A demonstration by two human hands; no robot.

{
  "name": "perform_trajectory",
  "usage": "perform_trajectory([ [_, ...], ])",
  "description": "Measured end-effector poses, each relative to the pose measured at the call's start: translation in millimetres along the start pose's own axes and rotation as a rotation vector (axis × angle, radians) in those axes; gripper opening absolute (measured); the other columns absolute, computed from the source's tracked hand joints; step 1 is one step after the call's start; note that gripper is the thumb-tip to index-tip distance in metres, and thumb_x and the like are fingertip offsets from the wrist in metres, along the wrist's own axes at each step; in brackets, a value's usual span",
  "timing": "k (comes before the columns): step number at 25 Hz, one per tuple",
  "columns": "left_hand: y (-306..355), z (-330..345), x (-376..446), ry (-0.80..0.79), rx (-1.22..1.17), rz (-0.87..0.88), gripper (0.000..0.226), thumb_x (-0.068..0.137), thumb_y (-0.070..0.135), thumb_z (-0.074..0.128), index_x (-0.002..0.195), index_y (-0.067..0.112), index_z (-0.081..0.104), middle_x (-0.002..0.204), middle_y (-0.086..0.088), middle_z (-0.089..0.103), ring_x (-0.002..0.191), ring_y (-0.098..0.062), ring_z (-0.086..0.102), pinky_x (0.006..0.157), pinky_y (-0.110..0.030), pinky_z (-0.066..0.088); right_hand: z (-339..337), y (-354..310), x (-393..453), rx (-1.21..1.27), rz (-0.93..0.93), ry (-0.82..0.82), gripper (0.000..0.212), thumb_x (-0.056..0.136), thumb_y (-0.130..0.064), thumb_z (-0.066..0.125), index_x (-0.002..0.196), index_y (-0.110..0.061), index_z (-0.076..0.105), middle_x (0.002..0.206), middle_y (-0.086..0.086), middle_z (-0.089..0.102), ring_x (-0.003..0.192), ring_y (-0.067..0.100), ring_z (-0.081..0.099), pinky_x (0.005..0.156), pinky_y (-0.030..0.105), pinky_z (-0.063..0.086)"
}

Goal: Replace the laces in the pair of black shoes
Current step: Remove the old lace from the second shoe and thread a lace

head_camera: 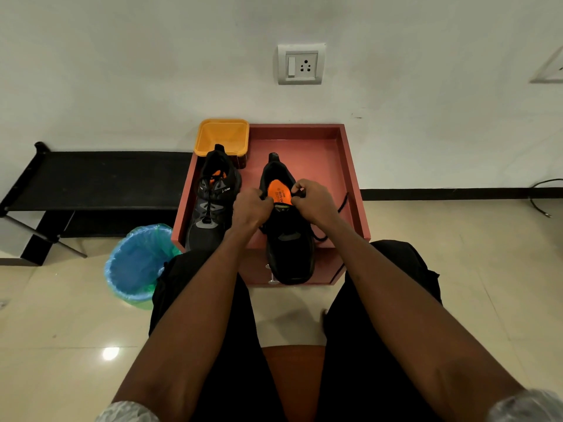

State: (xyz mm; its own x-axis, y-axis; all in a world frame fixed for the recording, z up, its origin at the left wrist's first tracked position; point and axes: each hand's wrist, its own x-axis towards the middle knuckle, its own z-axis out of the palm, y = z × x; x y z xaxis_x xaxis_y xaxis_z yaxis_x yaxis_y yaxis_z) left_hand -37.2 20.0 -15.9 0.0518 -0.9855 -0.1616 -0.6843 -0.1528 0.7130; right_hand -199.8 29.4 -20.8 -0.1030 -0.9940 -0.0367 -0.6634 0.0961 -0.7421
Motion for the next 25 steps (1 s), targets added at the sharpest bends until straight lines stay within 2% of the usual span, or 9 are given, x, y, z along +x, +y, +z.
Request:
perform_trajectory([
  [3,-14.0,-5.3,10.0,-0.061,-0.178,-0.075,0.016,0.076,0.008,0.054,0.076,-0.005,0.063,0.079,-0.026,0.068,0.071,-0.039,0.068,0.062,-0.051,0.061,-0.9,4.9,1.1,0.114,0.059,0.008,0.014,0.081,-0.004,0.057,0.086,-0.017,0.06,0.085,0.006,0.066,0.076,0.03,0.067,0.066,0.052,0.057],
  [8,-6.4,-9.2,-3.4,-0.027,-0.303,-0.065,0.01,0.088,0.006,0.059,0.079,0.009,0.064,0.082,-0.007,0.067,0.085,-0.028,0.07,0.077,-0.044,0.061,-2.8,8.7,1.8,0.225,0.088,0.0,0.021,0.078,-0.005,0.054,0.088,-0.023,0.06,0.08,0.013,0.068,0.069,0.037,0.065,0.062,0.057,0.056],
  [11,-0.1,-4.1,-11.1,-0.027,-0.083,0.231,0.028,0.094,0.005,0.054,0.119,0.01,0.066,0.119,-0.007,0.061,0.112,-0.023,0.057,0.095,-0.031,0.047,-8.2,7.2,0.2,0.229,0.05,-0.085,0.018,0.086,-0.01,0.062,0.1,-0.018,0.07,0.082,0.011,0.071,0.065,0.025,0.06,0.065,0.049,0.055],
  [13,2.6,9.9,-7.3,-0.108,0.072,0.356,0.026,0.096,0.005,0.052,0.113,0.002,0.071,0.136,-0.017,0.052,0.128,-0.034,0.046,0.106,-0.041,0.039,-9.7,3.8,-3.0,0.191,0.028,-0.099,0.012,0.091,-0.014,0.064,0.099,-0.016,0.072,0.084,0.008,0.072,0.063,0.015,0.058,0.062,0.037,0.05],
  [16,2.6,23.0,-3.0,-0.24,0.209,0.261,0.034,0.1,0.025,0.051,0.096,0.001,0.074,0.155,-0.015,0.032,0.144,-0.035,0.023,0.118,-0.046,0.022,-6.6,0.5,-5.2,0.189,0.033,-0.075,0.01,0.091,-0.016,0.065,0.096,-0.021,0.072,0.082,0.006,0.072,0.056,0.007,0.052,0.058,0.027,0.043],
  [18,3.4,21.8,-1.8,-0.236,0.215,0.278,0.031,0.098,0.025,0.055,0.085,0.003,0.073,0.155,-0.016,0.032,0.143,-0.033,0.025,0.118,-0.044,0.022,-5.4,0.2,-4.6,0.195,0.05,-0.065,0.009,0.089,-0.017,0.066,0.093,-0.024,0.071,0.075,0.0,0.072,0.052,0.002,0.052,0.055,0.026,0.041],
  [20,2.6,18.8,-3.9,-0.173,0.153,0.358,0.03,0.094,0.019,0.062,0.066,0.008,0.062,0.135,-0.015,0.049,0.122,-0.025,0.047,0.107,-0.042,0.036,-4.8,-0.1,-3.8,0.194,0.057,-0.073,0.009,0.088,-0.018,0.067,0.09,-0.026,0.071,0.068,-0.004,0.072,0.05,0.0,0.054,0.054,0.026,0.042],
  [22,1.8,14.5,-9.2,-0.16,0.052,0.361,0.026,0.092,0.012,0.064,0.069,0.001,0.058,0.125,-0.007,0.048,0.102,-0.007,0.047,0.095,-0.034,0.04,-3.7,-0.9,-3.7,0.188,0.054,-0.074,0.01,0.085,-0.018,0.066,0.088,-0.026,0.071,0.069,-0.005,0.074,0.054,0.005,0.057,0.056,0.028,0.044],
  [25,2.0,9.7,-17.3,-0.098,-0.138,0.273,0.015,0.095,0.007,0.058,0.081,0.006,0.055,0.137,-0.007,0.04,0.12,-0.015,0.045,0.099,-0.027,0.035,-4.1,-1.9,-4.4,0.185,0.06,-0.03,0.012,0.083,-0.013,0.067,0.085,-0.024,0.071,0.069,-0.002,0.071,0.054,0.01,0.055,0.057,0.03,0.045],
])
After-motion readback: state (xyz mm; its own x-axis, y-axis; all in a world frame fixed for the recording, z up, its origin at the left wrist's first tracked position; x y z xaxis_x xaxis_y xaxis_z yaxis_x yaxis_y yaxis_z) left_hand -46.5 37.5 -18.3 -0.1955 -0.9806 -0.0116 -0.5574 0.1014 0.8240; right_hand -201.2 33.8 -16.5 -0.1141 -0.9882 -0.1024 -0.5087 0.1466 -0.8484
